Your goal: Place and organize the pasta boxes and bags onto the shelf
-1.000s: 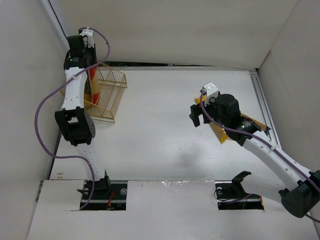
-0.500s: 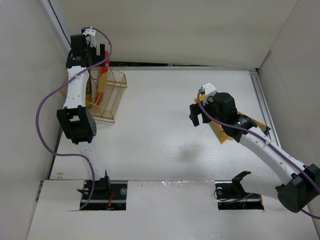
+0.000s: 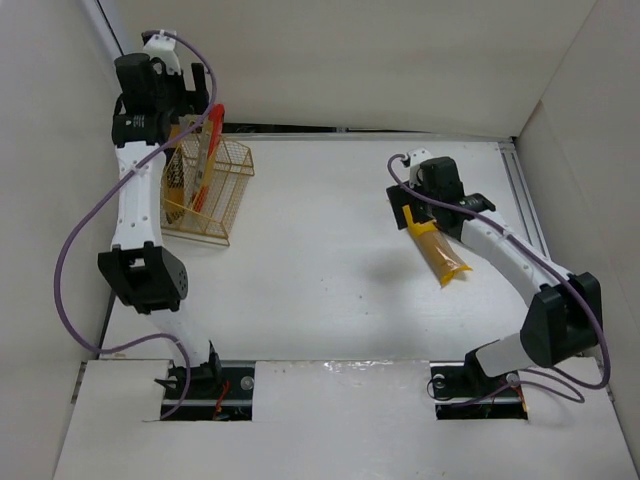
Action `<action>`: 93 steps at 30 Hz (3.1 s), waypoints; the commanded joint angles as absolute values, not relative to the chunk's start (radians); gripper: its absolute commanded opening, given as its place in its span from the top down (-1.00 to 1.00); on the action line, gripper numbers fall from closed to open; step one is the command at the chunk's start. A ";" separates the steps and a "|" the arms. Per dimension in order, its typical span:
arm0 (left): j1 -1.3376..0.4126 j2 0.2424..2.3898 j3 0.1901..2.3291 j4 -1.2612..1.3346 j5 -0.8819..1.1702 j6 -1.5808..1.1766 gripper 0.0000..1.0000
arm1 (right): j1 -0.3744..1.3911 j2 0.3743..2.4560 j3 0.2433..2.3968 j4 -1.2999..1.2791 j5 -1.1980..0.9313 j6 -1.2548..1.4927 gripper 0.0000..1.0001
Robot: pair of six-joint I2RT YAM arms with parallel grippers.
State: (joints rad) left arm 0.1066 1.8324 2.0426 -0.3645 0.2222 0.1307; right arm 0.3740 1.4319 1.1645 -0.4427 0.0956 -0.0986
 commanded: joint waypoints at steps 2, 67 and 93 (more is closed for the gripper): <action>0.107 1.744 2.037 -0.313 0.252 0.107 -1.00 | 0.342 1.474 1.213 -0.440 0.080 -0.138 -1.00; -0.641 1.235 0.822 0.471 0.074 -0.925 -1.00 | 0.798 1.189 1.149 -0.143 -0.026 0.153 1.00; -0.424 1.091 1.138 0.212 -0.140 -0.436 1.00 | 0.830 1.307 1.299 -0.060 -0.272 0.023 -1.00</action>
State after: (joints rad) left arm -0.5251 1.1629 0.9836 0.0990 -0.1043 -0.5365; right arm 0.8310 1.3033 1.2640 -0.1299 -0.1894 0.0605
